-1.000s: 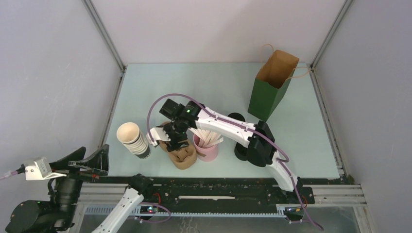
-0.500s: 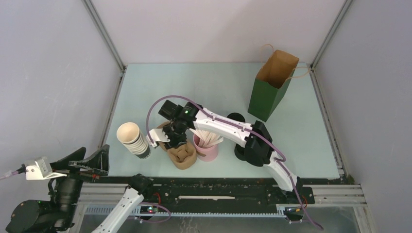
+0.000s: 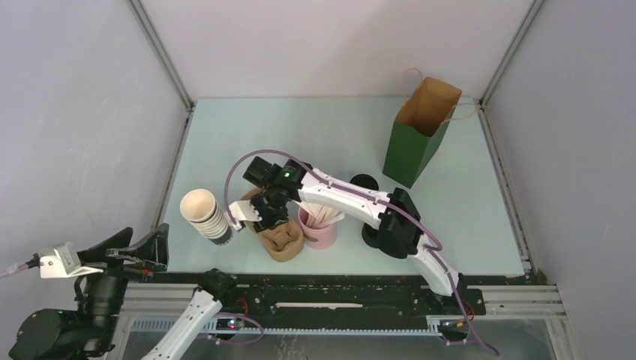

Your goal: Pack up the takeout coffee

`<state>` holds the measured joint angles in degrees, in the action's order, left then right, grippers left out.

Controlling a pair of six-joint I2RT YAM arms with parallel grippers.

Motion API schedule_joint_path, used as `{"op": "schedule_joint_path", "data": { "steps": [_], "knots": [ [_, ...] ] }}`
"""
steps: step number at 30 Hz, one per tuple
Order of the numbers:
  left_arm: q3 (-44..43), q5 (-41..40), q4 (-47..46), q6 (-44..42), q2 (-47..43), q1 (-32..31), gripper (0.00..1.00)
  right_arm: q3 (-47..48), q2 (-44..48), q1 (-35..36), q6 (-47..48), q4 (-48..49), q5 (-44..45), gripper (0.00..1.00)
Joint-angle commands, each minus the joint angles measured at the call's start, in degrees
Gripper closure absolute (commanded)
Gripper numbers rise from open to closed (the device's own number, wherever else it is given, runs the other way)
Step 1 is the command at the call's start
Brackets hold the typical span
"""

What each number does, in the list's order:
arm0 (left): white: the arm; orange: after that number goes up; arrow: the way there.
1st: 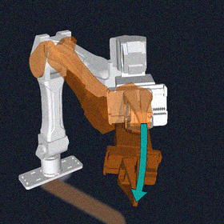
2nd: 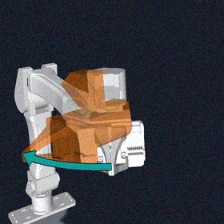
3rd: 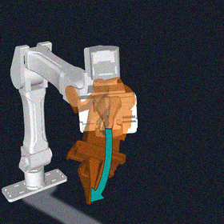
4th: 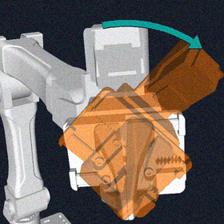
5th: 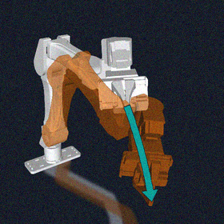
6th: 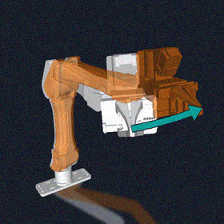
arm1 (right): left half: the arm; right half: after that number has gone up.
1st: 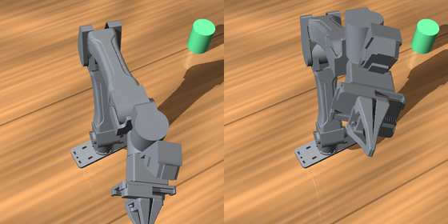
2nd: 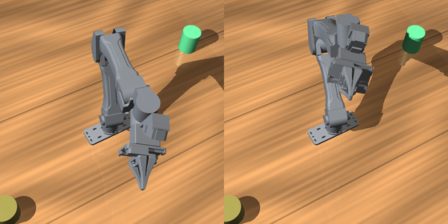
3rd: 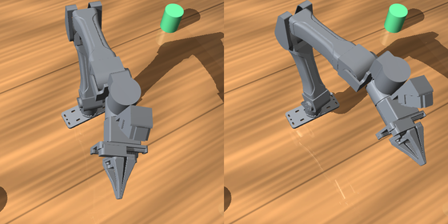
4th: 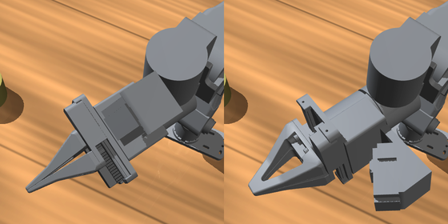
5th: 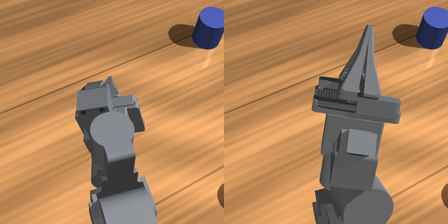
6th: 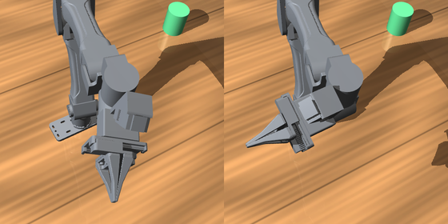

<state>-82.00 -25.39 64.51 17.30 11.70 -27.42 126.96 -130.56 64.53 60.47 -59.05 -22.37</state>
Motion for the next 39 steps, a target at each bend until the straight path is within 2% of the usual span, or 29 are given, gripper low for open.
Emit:
{"op": "schedule_joint_path", "data": {
  "steps": [1, 12, 14, 20, 23, 27, 33, 39],
  "knots": [
    [-0.7, -0.6, -0.2, -1.4, 1.5, -0.3, 0.0, 2.1, 5.1, 0.2, 1.3, -2.6, 0.9, 0.6],
    [-0.7, -0.7, -0.2, -1.4, 1.6, -0.3, 0.0, 4.0, 6.0, -0.3, -0.4, -3.5, -4.0, 0.54],
    [-0.8, -0.7, -0.2, -1.4, 1.6, -0.3, 0.0, 4.1, 6.0, -0.5, -0.4, -3.3, -4.1, 0.51],
    [-0.8, -0.6, -0.2, -1.3, 1.7, -0.3, 0.0, 4.5, 6.1, -0.4, -0.2, -3.5, -4.0, 0.49],
    [-0.9, -0.5, -0.2, -1.3, 1.8, -0.3, 0.0, 4.0, 6.4, -0.3, -2.8, -2.2, -2.7, 0.38],
    [-0.8, -0.5, -0.2, -1.4, 1.8, -0.3, 0.0, 2.1, 8.1, 0.7, -9.7, 1.7, 1.9, 0.29],
    [-0.7, -0.9, -0.3, -1.5, 1.6, -0.3, 0.0, -5.6, 15.0, 3.4, -20.3, 8.5, 10.4, 0.28],
    [0.8, -2.1, -0.7, -0.7, 0.8, -0.3, 0.0, -23.9, 25.6, 8.9, -46.4, 25.1, 19.6, 0.29]
  ]
}}
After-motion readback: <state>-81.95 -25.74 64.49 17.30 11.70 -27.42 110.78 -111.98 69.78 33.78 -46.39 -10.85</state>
